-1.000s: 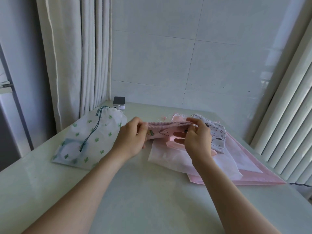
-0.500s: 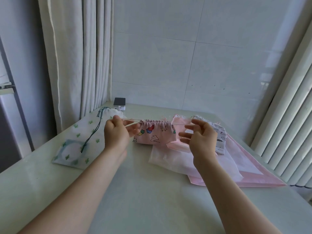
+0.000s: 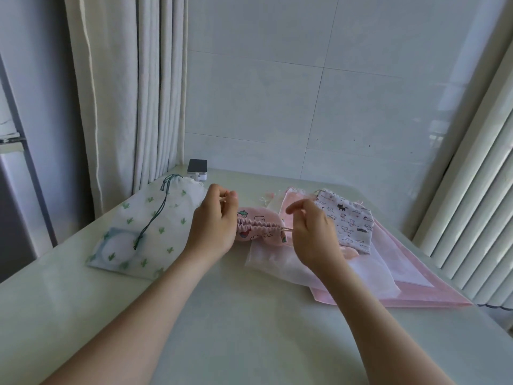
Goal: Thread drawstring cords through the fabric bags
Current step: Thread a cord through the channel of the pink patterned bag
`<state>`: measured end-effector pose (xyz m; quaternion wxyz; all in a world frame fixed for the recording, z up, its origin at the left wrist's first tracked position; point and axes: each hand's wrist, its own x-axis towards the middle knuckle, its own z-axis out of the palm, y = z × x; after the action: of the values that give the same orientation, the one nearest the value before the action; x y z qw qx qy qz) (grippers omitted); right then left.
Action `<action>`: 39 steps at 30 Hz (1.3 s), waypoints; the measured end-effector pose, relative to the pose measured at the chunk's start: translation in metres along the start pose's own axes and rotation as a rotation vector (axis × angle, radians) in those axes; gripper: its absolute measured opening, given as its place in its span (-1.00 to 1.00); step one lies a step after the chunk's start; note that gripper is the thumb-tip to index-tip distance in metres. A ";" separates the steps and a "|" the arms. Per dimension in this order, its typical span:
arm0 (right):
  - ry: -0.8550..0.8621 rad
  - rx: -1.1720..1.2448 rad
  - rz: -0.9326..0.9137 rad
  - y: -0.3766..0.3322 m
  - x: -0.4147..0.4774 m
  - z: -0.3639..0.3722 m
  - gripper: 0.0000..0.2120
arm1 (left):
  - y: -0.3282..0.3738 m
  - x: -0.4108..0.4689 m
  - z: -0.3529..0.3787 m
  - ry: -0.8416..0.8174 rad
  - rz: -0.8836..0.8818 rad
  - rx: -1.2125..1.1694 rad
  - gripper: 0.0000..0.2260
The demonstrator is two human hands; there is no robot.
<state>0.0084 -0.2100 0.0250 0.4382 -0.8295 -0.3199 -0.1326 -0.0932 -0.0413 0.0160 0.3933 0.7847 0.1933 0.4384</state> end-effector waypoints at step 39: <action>0.207 -0.485 -0.319 0.022 0.001 0.003 -0.87 | -0.021 0.001 -0.005 0.001 0.484 0.669 -0.92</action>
<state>0.0232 -0.2159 0.0094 0.2311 -0.8314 -0.3587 -0.3559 -0.0960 -0.0255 0.0015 0.0019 0.8918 0.1351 0.4318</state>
